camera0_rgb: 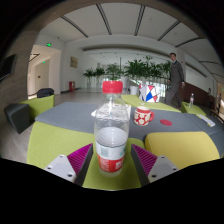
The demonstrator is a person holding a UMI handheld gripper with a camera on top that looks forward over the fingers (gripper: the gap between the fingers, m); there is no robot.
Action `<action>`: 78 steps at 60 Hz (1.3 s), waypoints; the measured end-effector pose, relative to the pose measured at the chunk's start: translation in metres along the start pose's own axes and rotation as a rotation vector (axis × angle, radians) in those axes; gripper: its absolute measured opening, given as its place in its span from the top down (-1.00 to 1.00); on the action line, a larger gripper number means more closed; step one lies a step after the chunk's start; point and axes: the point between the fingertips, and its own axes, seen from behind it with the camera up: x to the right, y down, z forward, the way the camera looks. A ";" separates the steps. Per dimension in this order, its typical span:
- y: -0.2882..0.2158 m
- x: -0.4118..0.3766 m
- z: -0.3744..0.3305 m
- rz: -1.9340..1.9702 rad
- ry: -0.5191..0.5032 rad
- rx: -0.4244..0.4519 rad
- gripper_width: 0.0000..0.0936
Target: Pour water
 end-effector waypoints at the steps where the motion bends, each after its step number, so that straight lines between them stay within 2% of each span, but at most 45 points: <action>1: 0.001 0.000 0.006 0.003 0.000 -0.001 -0.62; 3: 0.001 0.000 0.014 0.005 -0.001 0.004 -0.58; 7: -0.005 0.001 0.020 0.012 0.007 0.027 -0.16; 18: -0.009 0.003 0.026 0.024 -0.011 0.059 0.20; 27: -0.015 -0.004 0.027 -0.009 -0.065 0.068 0.24; 33: -0.042 -0.012 0.028 0.017 -0.109 0.110 0.24; 40: -0.099 -0.024 0.036 0.129 -0.205 0.185 0.24; 46: -0.165 -0.032 0.041 0.307 -0.325 0.258 0.24; 52: -0.224 -0.035 0.059 0.549 -0.470 0.296 0.25; 60: -0.269 -0.022 0.102 0.993 -0.655 0.245 0.25; 69: -0.281 0.014 0.165 1.515 -0.819 0.178 0.25; 72: -0.277 0.018 0.171 1.632 -0.827 0.155 0.25; 73: -0.271 0.024 0.196 1.667 -0.832 0.146 0.25; 78: -0.253 0.034 0.227 1.800 -0.826 0.097 0.24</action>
